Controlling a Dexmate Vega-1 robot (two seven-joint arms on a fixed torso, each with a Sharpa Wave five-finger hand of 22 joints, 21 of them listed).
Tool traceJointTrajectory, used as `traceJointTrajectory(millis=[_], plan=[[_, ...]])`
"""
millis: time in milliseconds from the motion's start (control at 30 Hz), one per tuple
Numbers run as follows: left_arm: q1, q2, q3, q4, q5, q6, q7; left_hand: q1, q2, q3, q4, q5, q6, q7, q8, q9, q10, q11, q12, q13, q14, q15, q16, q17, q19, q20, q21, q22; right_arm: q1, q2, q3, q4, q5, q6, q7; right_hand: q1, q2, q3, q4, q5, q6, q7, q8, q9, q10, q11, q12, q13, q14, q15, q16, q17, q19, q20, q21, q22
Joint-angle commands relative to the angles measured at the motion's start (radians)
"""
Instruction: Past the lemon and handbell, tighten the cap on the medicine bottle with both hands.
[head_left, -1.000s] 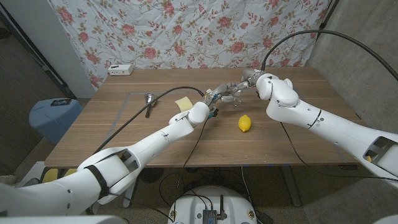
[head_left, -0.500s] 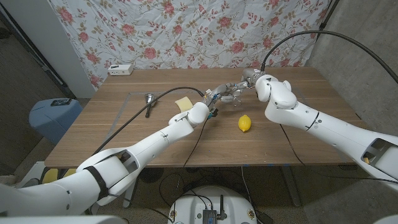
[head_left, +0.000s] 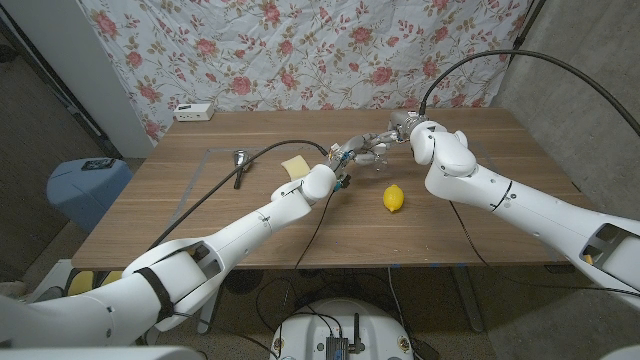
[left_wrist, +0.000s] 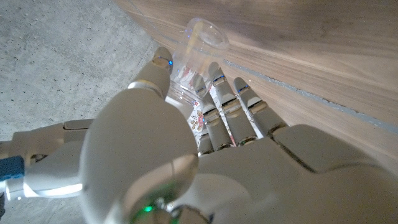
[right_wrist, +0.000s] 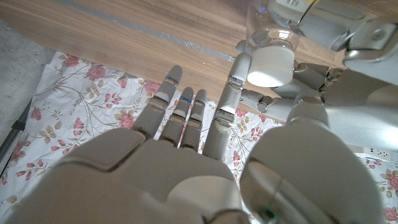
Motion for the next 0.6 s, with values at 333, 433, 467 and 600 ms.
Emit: traceJointTrajectory(millis=[333,433,467,600], plan=[[-0.008,-0.004,0.002,0.017,0.000,-0.017,-0.008,0.005,0.016,0.080,0.069,0.006,0.004,-0.006,0.003,0.002,0.040,-0.029,0.007,0.005,0.023,-0.068,0.008,0.003,-0.001,0.006,0.000,0.001,0.016,-0.023,-0.009,-0.025,-0.009,-0.009,0.053,-0.023,-0.005,-0.024,-0.001,0.031,-0.139,0.025,-0.071,0.011,-0.059,0.031,-0.024,0.002,-0.039,0.027,-0.021,0.001,-0.028,0.013,-0.009,0.003],[-0.008,-0.005,0.002,0.016,0.000,-0.015,-0.008,0.005,0.017,0.080,0.069,0.006,0.004,-0.006,0.003,0.002,0.041,-0.029,0.007,0.005,0.025,-0.068,0.008,0.003,-0.001,0.006,0.000,0.001,0.021,-0.027,-0.009,-0.026,-0.006,-0.003,0.067,-0.007,0.001,-0.021,-0.010,0.042,-0.189,0.025,-0.086,0.015,-0.090,0.027,-0.029,0.003,-0.054,0.026,-0.025,0.000,-0.044,0.021,-0.012,0.003],[-0.008,-0.005,0.002,0.016,0.000,-0.014,-0.008,0.005,0.017,0.080,0.069,0.006,0.004,-0.006,0.003,0.002,0.041,-0.029,0.007,0.005,0.024,-0.068,0.008,0.003,-0.002,0.006,-0.001,0.001,0.023,-0.029,-0.009,-0.027,-0.005,0.000,0.073,-0.003,0.002,-0.020,-0.013,0.044,-0.199,0.026,-0.088,0.016,-0.097,0.027,-0.030,0.003,-0.060,0.025,-0.027,-0.001,-0.047,0.023,-0.012,0.003],[-0.005,-0.004,0.001,0.010,0.001,-0.009,-0.005,0.006,0.016,0.080,0.069,0.006,0.005,-0.006,0.003,0.002,0.040,-0.030,0.007,0.005,0.025,-0.069,0.009,0.004,-0.001,0.006,0.000,0.001,0.026,-0.037,-0.001,-0.029,0.009,0.015,0.091,0.025,0.006,-0.014,-0.030,0.055,-0.261,0.032,-0.097,0.021,-0.132,0.031,-0.030,0.004,-0.088,0.037,-0.031,-0.002,-0.069,0.029,-0.015,0.002]])
